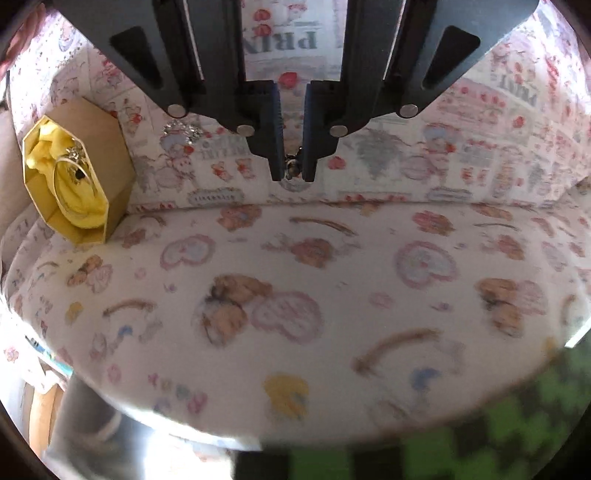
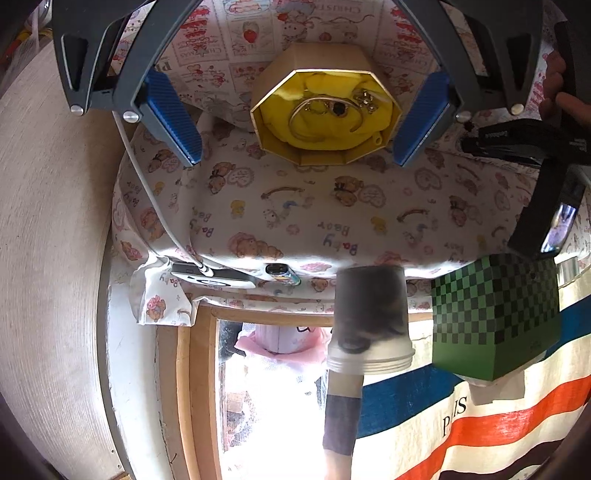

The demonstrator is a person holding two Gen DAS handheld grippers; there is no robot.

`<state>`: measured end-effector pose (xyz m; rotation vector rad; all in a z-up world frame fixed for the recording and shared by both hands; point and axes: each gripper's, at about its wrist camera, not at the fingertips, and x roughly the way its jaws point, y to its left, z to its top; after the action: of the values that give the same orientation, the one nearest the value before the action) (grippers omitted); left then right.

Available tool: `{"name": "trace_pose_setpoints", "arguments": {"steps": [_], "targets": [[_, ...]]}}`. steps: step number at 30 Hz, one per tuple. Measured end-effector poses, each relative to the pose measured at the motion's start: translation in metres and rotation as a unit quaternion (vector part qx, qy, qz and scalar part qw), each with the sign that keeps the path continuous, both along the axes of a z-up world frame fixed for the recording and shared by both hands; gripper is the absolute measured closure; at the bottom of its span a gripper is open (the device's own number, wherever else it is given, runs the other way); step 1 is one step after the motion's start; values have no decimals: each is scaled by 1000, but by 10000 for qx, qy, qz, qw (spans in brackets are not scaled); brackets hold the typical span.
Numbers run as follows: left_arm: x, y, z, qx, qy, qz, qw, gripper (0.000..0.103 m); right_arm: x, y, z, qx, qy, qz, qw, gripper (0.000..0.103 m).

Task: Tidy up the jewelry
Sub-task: 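Grasp a silver charm earring from the cloth with the left tool, then grasp a silver chain piece with the right tool while the left tool holds the charm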

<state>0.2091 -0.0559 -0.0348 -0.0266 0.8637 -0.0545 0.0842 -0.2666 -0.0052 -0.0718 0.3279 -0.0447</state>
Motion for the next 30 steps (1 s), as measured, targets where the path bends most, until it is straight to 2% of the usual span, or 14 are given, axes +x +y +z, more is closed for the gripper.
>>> {"name": "trace_pose_setpoints", "arguments": {"steps": [7,8,10,12,13,19,22,24,27,30], "targets": [[-55,8,34,198,-818,-127,9964,95,1,3,-1,-30,101,123,9999,2],[-63,10,38,186,-951,-136,9952,95,1,2,0,17,145,187,9997,4],[-81,11,43,166,-1233,-142,9921,95,2,0,1,164,260,302,9991,17],[-96,12,46,168,-1407,-129,9898,95,3,-4,3,396,373,412,9977,22],[-101,10,48,192,-1420,-164,9895,95,2,-6,4,498,414,463,9968,27],[-129,33,69,155,-1677,-145,9856,95,-7,2,12,631,528,1008,9915,38],[-141,42,77,204,-1889,10,9818,95,-15,20,15,477,585,1382,9875,45],[-141,46,78,187,-1957,65,9805,95,-17,34,16,313,636,1511,9860,46],[-139,50,77,333,-2017,168,9787,95,-10,51,13,319,980,1653,9809,49],[-134,56,73,253,-1941,254,9803,95,12,64,6,568,1530,1775,9705,62]]}}
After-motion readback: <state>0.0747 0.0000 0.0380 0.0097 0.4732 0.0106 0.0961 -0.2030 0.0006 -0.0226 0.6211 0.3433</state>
